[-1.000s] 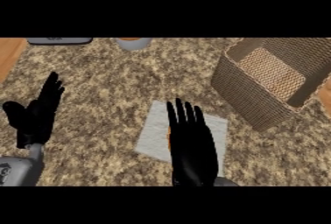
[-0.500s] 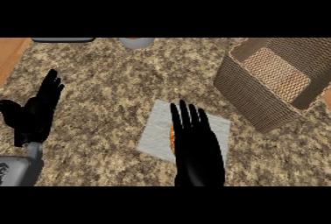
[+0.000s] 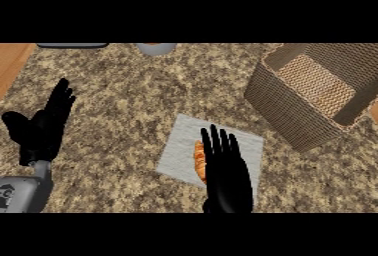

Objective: Pick the croissant from the placemat and place it in the basket

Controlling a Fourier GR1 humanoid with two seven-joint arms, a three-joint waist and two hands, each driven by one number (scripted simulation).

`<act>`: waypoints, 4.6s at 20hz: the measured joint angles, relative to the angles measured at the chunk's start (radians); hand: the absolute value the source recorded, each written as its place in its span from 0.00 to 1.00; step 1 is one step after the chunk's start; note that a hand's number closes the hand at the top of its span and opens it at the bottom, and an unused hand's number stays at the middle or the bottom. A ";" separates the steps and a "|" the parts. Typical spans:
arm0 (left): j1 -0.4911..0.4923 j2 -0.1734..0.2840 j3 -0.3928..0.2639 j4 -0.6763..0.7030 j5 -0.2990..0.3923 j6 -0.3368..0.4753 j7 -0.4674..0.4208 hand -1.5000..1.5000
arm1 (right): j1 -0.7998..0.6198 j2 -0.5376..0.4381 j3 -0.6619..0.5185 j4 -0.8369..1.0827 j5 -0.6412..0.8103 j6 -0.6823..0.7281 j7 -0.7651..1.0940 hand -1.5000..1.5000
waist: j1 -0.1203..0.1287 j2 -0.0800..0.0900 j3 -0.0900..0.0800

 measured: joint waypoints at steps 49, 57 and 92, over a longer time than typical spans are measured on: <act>-0.014 -0.159 0.164 0.004 -0.176 -0.143 0.020 0.50 | -0.099 0.026 -0.077 0.470 -0.003 -0.304 -0.138 1.00 | 0.003 -0.013 -0.005; -0.018 -0.159 0.165 -0.020 -0.180 -0.148 0.043 0.50 | -0.094 0.014 -0.074 0.514 -0.056 -0.260 -0.239 1.00 | 0.005 -0.020 -0.007; -0.071 -0.172 0.164 0.035 -0.192 -0.166 0.024 0.50 | -0.679 0.019 -0.073 0.803 -0.678 -1.178 -0.157 1.00 | 0.045 0.004 -0.001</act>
